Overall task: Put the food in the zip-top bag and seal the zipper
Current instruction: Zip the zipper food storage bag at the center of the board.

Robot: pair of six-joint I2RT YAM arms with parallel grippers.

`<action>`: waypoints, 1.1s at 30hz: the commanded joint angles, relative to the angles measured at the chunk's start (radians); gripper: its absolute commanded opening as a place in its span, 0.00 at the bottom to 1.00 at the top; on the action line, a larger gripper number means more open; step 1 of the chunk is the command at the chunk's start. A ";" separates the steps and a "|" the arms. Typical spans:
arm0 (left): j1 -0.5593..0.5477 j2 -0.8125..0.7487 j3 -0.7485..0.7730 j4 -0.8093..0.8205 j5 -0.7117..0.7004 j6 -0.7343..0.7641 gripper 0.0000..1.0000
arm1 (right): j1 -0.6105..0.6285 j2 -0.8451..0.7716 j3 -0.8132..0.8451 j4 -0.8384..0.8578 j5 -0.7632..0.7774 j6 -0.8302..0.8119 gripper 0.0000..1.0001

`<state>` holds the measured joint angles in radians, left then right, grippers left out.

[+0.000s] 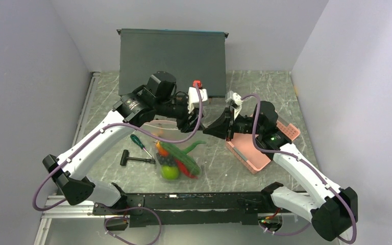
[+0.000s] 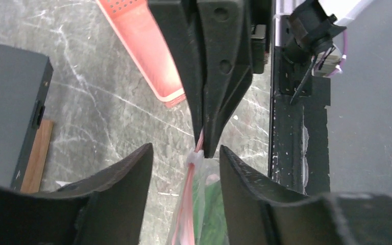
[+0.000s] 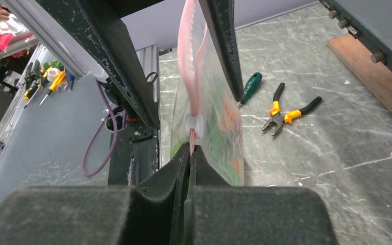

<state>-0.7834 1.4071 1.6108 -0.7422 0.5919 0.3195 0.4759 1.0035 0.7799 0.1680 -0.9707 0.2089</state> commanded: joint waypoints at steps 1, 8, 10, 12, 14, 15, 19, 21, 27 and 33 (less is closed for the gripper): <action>-0.010 0.003 0.037 -0.020 0.089 0.046 0.50 | 0.012 -0.006 0.048 -0.008 0.004 -0.036 0.00; -0.017 0.015 0.037 -0.040 0.072 0.062 0.47 | 0.014 -0.013 0.050 -0.015 0.008 -0.045 0.00; -0.017 0.018 0.032 -0.039 0.062 0.062 0.48 | 0.015 -0.013 0.050 -0.016 0.006 -0.045 0.00; -0.020 0.023 0.031 -0.036 0.055 0.062 0.49 | 0.015 -0.013 0.050 -0.015 0.004 -0.045 0.00; -0.021 0.030 0.033 -0.036 0.049 0.060 0.49 | 0.015 -0.012 0.051 -0.017 0.000 -0.046 0.00; -0.021 0.033 0.034 -0.037 0.047 0.061 0.49 | 0.016 -0.012 0.053 -0.018 0.000 -0.047 0.00; -0.021 0.035 0.028 -0.031 0.051 0.061 0.41 | 0.016 -0.013 0.053 -0.022 0.000 -0.049 0.00; -0.022 0.036 0.025 -0.026 0.054 0.057 0.37 | 0.016 -0.013 0.053 -0.022 0.001 -0.049 0.00; -0.020 0.033 0.012 -0.037 0.047 0.061 0.32 | 0.016 -0.021 0.049 -0.009 0.004 -0.037 0.00; -0.022 0.035 0.010 -0.056 0.044 0.065 0.31 | 0.016 -0.023 0.047 -0.004 0.006 -0.032 0.00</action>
<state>-0.8001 1.4437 1.6123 -0.7914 0.6296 0.3580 0.4877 1.0039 0.7864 0.1242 -0.9665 0.1829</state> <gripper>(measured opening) 0.316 0.010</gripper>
